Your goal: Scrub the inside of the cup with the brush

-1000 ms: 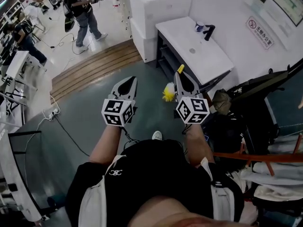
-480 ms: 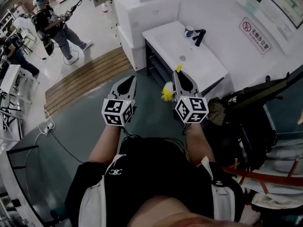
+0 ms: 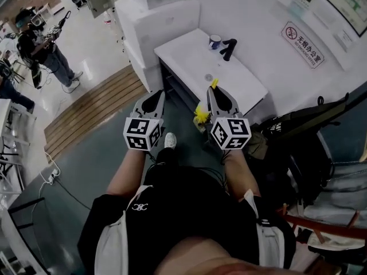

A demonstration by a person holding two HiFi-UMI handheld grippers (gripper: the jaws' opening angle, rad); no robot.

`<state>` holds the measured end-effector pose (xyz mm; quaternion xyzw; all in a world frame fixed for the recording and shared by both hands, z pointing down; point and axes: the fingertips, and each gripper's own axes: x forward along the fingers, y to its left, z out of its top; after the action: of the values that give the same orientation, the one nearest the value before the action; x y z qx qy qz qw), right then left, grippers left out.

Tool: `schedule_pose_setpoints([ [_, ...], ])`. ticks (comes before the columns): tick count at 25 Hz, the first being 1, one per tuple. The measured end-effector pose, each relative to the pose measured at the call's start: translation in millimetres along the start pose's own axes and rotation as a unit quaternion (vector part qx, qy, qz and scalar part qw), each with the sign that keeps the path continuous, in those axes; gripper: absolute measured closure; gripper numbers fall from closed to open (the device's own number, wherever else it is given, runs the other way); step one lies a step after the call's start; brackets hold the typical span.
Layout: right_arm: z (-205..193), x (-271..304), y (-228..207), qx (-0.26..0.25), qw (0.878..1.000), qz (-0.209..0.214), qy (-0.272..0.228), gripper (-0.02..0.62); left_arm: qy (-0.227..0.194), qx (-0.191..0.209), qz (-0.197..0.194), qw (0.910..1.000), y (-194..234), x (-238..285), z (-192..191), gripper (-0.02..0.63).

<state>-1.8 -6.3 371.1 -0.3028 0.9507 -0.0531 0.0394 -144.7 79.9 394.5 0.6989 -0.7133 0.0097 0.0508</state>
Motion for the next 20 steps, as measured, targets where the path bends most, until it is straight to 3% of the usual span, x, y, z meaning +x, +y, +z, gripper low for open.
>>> schedule_pose_setpoints([
  [11, 3, 106, -94, 0.014, 0.997, -0.079, 0.006, 0.546, 0.019, -0.006, -0.073, 0.9971, 55, 167, 9, 0.592],
  [20, 7, 171, -168, 0.011, 0.988, -0.155, 0.019, 0.546, 0.053, -0.018, -0.16, 0.9856, 71, 309, 3, 0.592],
])
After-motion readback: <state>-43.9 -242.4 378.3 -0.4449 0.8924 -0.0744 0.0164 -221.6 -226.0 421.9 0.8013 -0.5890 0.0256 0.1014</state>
